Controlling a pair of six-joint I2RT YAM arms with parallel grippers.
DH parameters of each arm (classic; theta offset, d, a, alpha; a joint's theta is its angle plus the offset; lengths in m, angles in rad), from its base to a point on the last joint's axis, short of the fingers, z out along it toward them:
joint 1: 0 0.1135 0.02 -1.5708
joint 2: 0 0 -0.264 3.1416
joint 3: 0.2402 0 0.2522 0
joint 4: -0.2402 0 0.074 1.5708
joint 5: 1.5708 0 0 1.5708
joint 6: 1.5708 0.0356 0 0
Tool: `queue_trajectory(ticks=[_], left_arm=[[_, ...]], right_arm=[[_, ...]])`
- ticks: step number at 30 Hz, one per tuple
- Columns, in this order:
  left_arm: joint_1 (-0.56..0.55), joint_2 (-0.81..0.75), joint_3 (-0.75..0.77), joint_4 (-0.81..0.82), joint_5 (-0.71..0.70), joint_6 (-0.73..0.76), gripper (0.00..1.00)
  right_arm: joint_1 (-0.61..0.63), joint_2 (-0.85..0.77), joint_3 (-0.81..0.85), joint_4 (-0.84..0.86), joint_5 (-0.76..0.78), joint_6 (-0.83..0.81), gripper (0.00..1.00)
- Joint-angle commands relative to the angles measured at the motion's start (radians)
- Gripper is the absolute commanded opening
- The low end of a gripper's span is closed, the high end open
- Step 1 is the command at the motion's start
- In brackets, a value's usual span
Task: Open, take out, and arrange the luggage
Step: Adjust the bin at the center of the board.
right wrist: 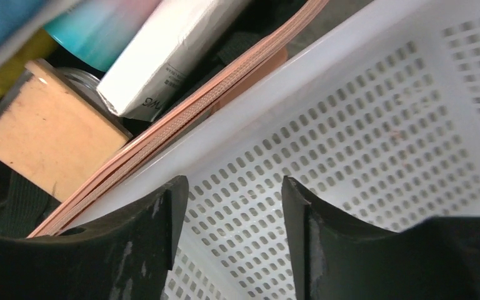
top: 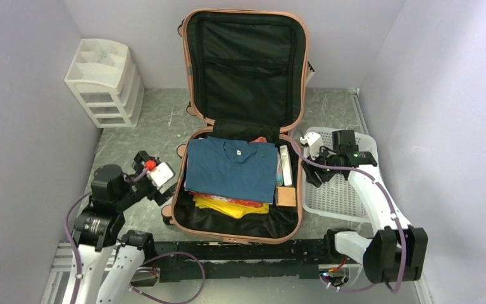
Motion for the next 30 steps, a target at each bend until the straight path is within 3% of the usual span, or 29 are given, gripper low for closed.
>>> queue_trajectory(ticks=[1, 4, 7, 11, 15, 22, 30], left_arm=[[0.006, 0.185, 0.118, -0.008, 0.046, 0.063, 0.97], [0.006, 0.346, 0.235, -0.053, 0.066, 0.123, 0.97], [0.004, 0.431, 0.315, -0.074, 0.082, 0.207, 0.97], [0.001, 0.495, 0.415, -0.268, 0.193, 0.442, 0.97], [-0.011, 0.491, 0.425, -0.407, 0.234, 0.627, 0.97], [-0.063, 0.439, 0.273, -0.449, 0.102, 0.772, 0.97], [-0.163, 0.424, 0.197, -0.345, 0.013, 0.703, 0.97]], right_arm=[[0.008, -0.116, 0.142, -0.043, 0.030, 0.006, 0.65], [0.007, -0.151, 0.249, -0.109, -0.006, -0.031, 0.69], [0.009, -0.186, 0.309, -0.153, -0.150, -0.104, 0.71], [0.039, -0.159, 0.350, -0.228, -0.372, -0.220, 0.73], [0.167, -0.120, 0.349, -0.251, -0.452, -0.333, 0.72], [0.476, -0.182, 0.178, 0.009, -0.382, -0.336, 0.82], [0.669, -0.051, 0.160, 0.070, -0.221, -0.335, 0.80]])
